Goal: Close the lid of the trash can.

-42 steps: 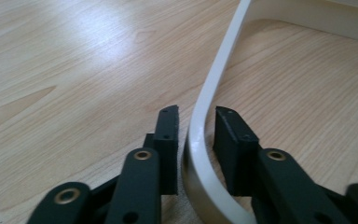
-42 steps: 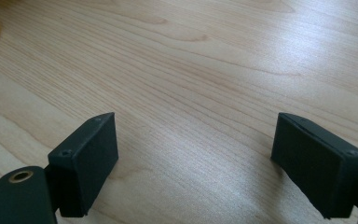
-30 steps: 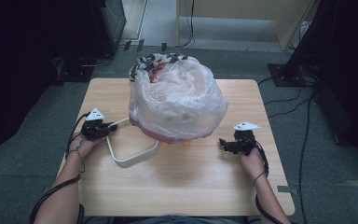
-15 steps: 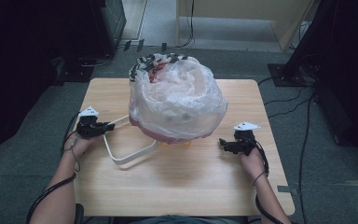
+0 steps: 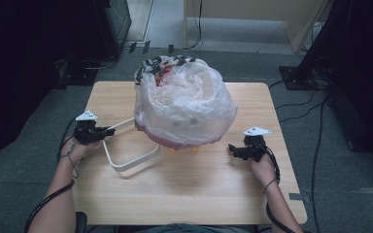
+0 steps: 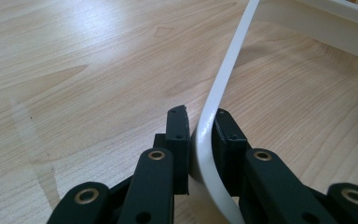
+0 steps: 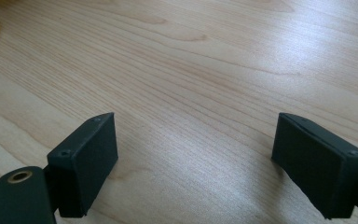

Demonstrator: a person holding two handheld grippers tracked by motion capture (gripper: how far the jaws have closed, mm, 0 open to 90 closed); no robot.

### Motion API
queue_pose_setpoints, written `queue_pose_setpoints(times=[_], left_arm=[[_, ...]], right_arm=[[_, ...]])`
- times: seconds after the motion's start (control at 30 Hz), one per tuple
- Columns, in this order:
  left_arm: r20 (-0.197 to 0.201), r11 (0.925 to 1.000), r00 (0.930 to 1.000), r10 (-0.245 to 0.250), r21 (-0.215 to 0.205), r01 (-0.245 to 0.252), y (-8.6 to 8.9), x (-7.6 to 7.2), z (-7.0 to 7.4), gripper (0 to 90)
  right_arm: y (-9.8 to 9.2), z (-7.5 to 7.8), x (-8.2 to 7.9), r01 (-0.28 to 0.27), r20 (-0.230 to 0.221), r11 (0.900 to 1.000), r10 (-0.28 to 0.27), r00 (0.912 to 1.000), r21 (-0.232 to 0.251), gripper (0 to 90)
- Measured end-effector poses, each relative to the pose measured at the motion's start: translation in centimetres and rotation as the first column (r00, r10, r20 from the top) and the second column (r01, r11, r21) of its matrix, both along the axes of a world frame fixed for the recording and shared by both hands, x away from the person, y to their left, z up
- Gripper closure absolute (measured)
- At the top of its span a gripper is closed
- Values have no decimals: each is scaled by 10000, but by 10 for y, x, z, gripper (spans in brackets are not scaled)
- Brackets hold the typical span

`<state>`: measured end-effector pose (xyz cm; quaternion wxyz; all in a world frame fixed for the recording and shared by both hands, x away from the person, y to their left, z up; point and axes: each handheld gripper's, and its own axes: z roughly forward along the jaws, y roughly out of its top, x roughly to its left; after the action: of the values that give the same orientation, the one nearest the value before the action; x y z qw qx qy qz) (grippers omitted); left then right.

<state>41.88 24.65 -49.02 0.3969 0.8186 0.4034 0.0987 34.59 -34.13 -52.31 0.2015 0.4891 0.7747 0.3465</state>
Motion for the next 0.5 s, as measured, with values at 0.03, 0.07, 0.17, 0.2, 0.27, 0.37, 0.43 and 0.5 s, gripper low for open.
queue_pose_setpoints(times=[0.03,0.07,0.17,0.2,0.27,0.37,0.43,0.5], left_arm=[[-10,10000,10000,-28,-44,28,1,0,0,792],[-23,9999,10000,-35,-132,34,2,-1,1,792],[-10,9995,9999,-128,-280,128,4,-1,3,792],[9,9994,9999,-149,-311,149,5,-2,4,791],[12,9991,9999,-152,-395,153,6,-3,6,792],[55,9988,9999,-158,-461,160,8,-3,8,792],[6,9986,9999,-167,-493,167,9,-2,10,792],[-23,9987,9996,-274,-440,273,9,0,12,792]], right_arm=[[0,0,0,-1,-1,10000,1,10000,0,137],[0,0,0,0,-1,10000,0,10000,1,138],[0,0,0,0,-1,10000,0,10000,1,138],[0,0,0,-2,1,10000,2,10000,0,137],[0,0,0,-1,2,10000,1,10000,3,138],[0,0,0,0,2,10000,0,10000,3,137],[0,0,0,-1,2,10000,1,10000,2,138],[0,0,0,-1,3,10000,1,10000,5,138]])
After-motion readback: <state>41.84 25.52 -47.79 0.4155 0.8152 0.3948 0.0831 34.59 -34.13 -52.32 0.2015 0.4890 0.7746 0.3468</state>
